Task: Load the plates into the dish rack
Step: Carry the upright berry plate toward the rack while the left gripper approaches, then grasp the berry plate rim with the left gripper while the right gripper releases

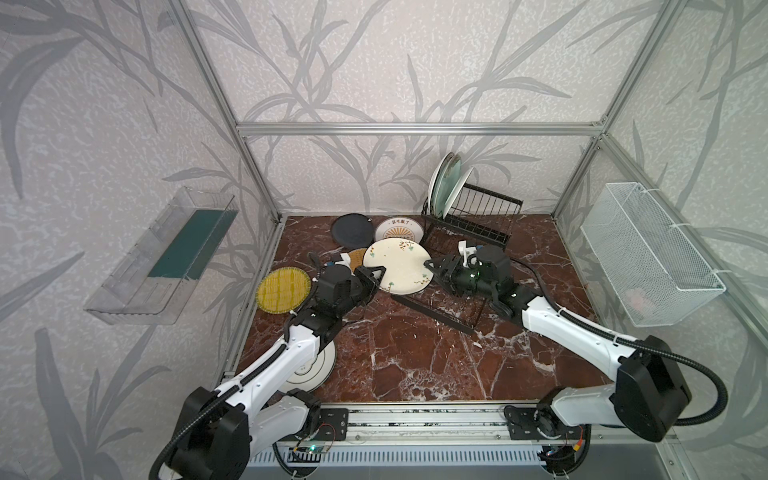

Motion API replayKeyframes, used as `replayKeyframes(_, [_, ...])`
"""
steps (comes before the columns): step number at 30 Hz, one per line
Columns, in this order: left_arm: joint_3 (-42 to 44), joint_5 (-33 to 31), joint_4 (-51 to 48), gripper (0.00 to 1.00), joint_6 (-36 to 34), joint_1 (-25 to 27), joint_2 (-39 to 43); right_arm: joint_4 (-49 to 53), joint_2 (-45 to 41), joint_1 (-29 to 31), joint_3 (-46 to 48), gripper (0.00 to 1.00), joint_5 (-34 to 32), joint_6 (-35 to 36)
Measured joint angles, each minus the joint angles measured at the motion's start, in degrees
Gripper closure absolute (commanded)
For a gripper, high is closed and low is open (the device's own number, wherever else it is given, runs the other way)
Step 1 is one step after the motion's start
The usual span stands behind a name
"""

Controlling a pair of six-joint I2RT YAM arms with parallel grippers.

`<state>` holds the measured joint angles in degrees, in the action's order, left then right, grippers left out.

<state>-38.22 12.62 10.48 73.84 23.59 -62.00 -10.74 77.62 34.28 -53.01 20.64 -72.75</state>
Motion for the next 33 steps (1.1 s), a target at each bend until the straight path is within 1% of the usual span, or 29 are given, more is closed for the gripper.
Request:
replayKeyframes(1, [-0.79,-1.05,-1.42,1.0,-1.53,0.02,1.03,0.72,-0.72,0.0,-0.76,0.0,0.09,0.35])
replayKeyframes(4, [-3.21,-3.89,-7.13,1.0,-6.27,-0.07,3.26,2.16,-3.37,0.15,-4.02,0.01,0.35,1.55])
replayKeyframes(7, [-6.86,-6.16,-13.03,1.0,-11.32,-0.15,3.58,4.61,-6.1,0.15,-8.44,0.01,0.17,2.62])
replayKeyframes(12, [-14.71,-9.05,-21.68,1.0,-18.99,-0.92,3.58,16.44,-5.66,0.28,-21.99,0.01,-0.72,4.48])
replayKeyframes(17, [-22.67,-10.34,-26.75,1.0,-25.18,-2.14,3.56,26.38,-5.66,0.59,-30.21,0.01,-3.37,4.85])
replayKeyframes(23, [-27.41,-11.32,-30.73,1.0,-29.33,-3.39,3.23,37.42,-5.64,-0.2,-34.38,0.01,-5.57,2.43])
replayKeyframes(27, [-27.8,-11.15,-32.35,1.0,-29.73,-3.48,2.08,44.15,-4.79,-1.36,-36.41,0.01,-5.84,1.84])
replayKeyframes(30, [-28.09,-10.38,-33.38,1.0,-29.75,-3.48,0.59,45.86,-4.7,-1.66,-36.83,0.01,-5.77,2.34])
replayKeyframes(33, [-31.15,-8.44,-35.04,1.0,-30.4,-3.34,-2.95,46.1,-4.7,-1.66,-37.05,0.01,-6.29,4.2])
